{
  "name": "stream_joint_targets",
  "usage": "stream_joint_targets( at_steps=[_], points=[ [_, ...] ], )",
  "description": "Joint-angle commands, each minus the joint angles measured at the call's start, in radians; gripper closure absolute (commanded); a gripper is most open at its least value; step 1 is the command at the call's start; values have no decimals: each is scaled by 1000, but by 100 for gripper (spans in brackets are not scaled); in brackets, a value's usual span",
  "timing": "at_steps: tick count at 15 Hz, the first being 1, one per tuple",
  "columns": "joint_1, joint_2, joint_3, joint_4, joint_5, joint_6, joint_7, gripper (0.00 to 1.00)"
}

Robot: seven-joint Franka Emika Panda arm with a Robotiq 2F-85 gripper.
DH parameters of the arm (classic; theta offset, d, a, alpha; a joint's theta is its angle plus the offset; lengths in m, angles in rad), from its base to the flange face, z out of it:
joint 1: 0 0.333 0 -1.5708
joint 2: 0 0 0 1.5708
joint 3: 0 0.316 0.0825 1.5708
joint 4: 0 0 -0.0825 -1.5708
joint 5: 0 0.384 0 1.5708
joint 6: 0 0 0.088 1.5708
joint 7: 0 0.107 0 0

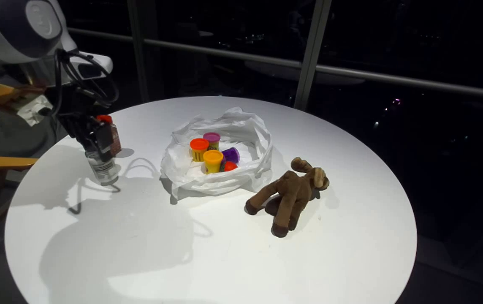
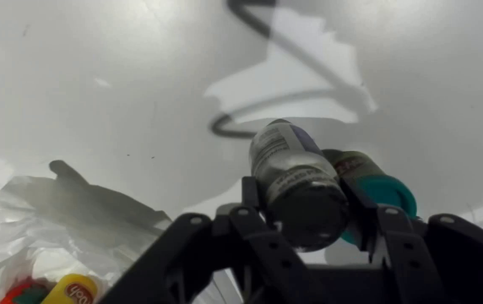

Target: Place the containers, strawberry and toy deer inside the plastic

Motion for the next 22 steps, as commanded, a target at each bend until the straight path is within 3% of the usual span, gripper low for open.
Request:
stream_joint_targets(
  at_steps=[1,4,10,11,16,22],
  points=[
    [-7,-76,-41,52,-99,-140,47,74],
    [-102,-90,-18,114,-121,-202,17,74],
    [-263,6,-23,225,-124,-121,27,74],
    [-315,11,-24,233,-87,-96,-11,74],
    [-412,125,-65,392,-49,-95,-12,74],
    [-492,200,-20,472,94,-102,-110,74]
  ],
)
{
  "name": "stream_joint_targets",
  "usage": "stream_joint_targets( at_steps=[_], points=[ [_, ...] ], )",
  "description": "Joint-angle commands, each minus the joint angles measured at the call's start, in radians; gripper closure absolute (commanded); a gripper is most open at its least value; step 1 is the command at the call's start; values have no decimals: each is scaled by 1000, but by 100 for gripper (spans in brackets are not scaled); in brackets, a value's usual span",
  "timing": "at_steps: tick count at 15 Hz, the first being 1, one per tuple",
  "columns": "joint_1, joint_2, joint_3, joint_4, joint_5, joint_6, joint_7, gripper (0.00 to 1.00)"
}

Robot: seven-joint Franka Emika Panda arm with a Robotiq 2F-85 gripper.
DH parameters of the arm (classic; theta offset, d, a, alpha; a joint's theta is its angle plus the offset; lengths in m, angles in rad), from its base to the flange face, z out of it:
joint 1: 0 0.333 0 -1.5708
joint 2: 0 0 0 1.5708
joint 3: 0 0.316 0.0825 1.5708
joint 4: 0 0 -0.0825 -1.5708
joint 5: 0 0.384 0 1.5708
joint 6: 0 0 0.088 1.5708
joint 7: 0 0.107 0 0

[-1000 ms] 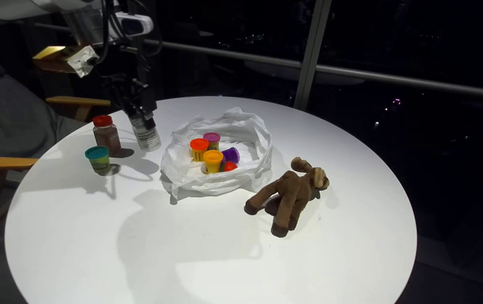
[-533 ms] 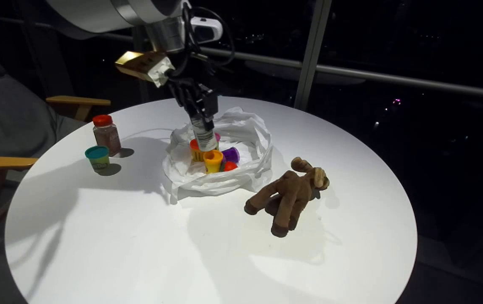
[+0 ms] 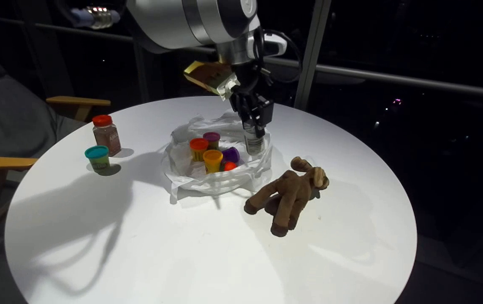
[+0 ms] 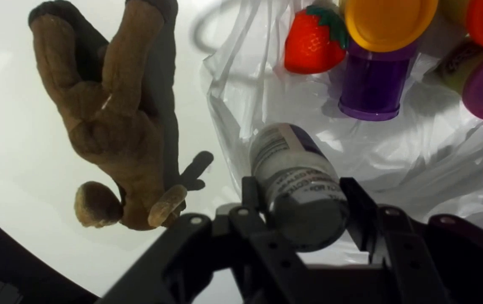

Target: Place the containers, strawberry and toy deer inside the plastic

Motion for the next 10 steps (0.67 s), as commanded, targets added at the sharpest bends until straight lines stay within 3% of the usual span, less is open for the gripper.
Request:
stream_joint_targets(
  at_steps=[1,10],
  points=[
    [-25,47,36,63,94,1,-75,74],
    [-28,129,40,111,192,6,-119,74]
  ],
)
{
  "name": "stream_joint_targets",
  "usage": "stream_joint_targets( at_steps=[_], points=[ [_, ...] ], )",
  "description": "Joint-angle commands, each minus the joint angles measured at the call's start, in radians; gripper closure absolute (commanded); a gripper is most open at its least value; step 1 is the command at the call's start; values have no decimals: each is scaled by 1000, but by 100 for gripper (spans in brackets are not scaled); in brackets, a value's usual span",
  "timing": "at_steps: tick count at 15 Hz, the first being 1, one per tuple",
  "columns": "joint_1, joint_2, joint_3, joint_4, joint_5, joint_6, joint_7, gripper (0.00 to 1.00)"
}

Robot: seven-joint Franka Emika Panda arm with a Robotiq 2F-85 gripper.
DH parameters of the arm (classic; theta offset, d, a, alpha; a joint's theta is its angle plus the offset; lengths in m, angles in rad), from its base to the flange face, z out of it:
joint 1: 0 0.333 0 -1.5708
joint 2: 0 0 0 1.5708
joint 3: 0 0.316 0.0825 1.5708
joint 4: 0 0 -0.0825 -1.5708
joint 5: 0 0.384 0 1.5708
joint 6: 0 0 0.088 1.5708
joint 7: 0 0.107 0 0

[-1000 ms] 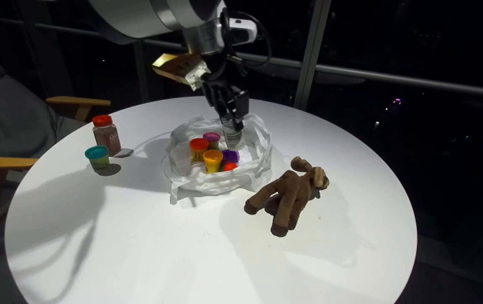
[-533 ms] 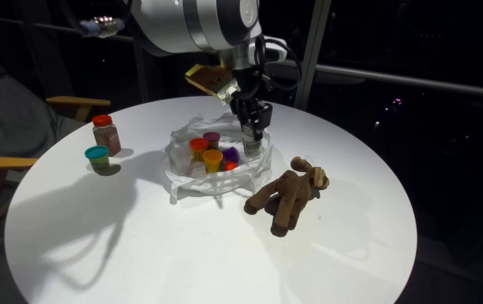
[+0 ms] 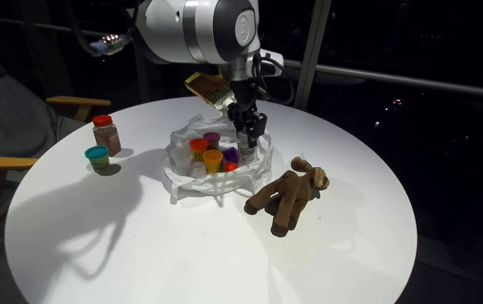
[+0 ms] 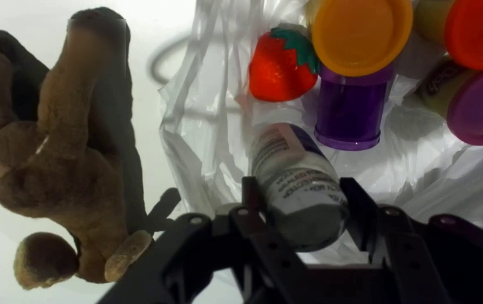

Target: Place the containers, strawberry and toy deer inside the plastic

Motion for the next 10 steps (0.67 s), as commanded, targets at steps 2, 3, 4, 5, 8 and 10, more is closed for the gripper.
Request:
stream_joint_targets(
  at_steps=[2,3,4,5,8,10],
  points=[
    [-20,60,16,62,77,2,-50,74],
    [-14,70,6,73,80,-2,-44,74],
    [-12,72,2,76,85,-6,-45,24],
    [2,68,-16,74,75,-2,-32,24],
    [34,26,-66,56,39,-15,-14,3],
    [52,-22,-85,37,25,-31,-19,0]
  ],
)
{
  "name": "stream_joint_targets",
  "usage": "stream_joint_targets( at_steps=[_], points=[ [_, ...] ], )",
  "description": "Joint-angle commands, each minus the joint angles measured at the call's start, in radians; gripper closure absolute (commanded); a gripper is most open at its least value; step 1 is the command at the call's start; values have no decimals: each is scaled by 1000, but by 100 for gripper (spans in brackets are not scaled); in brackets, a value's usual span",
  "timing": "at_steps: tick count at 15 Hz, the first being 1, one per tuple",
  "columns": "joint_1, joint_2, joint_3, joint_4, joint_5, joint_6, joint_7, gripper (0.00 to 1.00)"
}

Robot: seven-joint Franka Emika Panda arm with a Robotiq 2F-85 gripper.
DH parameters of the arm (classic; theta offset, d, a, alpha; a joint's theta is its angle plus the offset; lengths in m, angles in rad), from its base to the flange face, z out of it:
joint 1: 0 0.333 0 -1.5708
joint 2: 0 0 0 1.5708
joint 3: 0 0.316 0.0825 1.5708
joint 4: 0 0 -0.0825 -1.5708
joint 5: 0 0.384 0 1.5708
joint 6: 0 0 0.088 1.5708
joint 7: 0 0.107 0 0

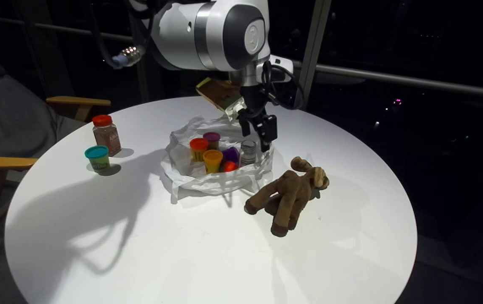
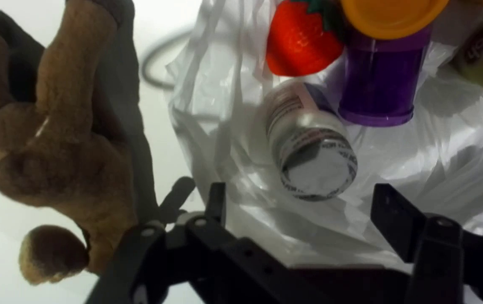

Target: Place the containers, strawberry and toy deer inside the plastic

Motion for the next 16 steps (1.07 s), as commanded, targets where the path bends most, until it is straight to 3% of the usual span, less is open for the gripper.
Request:
stream_joint_targets(
  at_steps=[1,4,7,11,16],
  points=[
    [48,-100,-42,-30,-35,-40,-5,0],
    [73,-178,5,-37,-68,-91,-64,0],
    [87,-207,126,-8,-34,-176,-148,0],
    [130,-145,269,74,20,-319,-190,0],
    [248,-97,290,103,-65,-344,-156,0]
  ],
)
